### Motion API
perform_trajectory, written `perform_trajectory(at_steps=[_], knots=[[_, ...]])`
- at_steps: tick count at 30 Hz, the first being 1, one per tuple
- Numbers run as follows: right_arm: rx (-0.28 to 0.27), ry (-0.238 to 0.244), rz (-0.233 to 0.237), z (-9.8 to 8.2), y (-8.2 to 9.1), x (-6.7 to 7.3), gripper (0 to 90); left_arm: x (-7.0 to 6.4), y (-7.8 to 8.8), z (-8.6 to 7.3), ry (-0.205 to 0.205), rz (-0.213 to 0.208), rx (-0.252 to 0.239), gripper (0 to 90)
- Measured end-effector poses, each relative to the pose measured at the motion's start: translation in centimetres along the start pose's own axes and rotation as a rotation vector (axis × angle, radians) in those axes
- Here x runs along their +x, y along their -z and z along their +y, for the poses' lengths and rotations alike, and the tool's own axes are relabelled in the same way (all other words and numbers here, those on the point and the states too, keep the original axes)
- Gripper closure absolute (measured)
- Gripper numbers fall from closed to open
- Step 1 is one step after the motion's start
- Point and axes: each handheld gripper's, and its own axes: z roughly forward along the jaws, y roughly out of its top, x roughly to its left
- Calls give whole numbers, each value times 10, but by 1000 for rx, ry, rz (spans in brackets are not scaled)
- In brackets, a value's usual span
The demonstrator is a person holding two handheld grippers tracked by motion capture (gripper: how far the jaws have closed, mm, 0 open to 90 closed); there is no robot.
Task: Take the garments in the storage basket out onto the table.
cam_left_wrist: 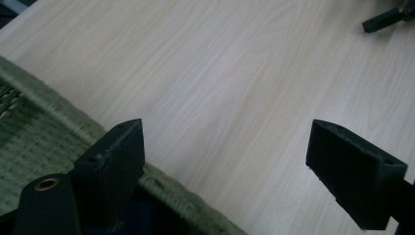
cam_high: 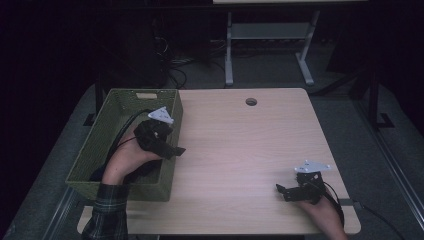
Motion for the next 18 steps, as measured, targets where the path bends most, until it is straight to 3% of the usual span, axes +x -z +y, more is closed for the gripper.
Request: perform_trajectory(at_steps=[18], knots=[[-1,-3,0,0,0,0,14,21,29,-23,58,78,-27,143]])
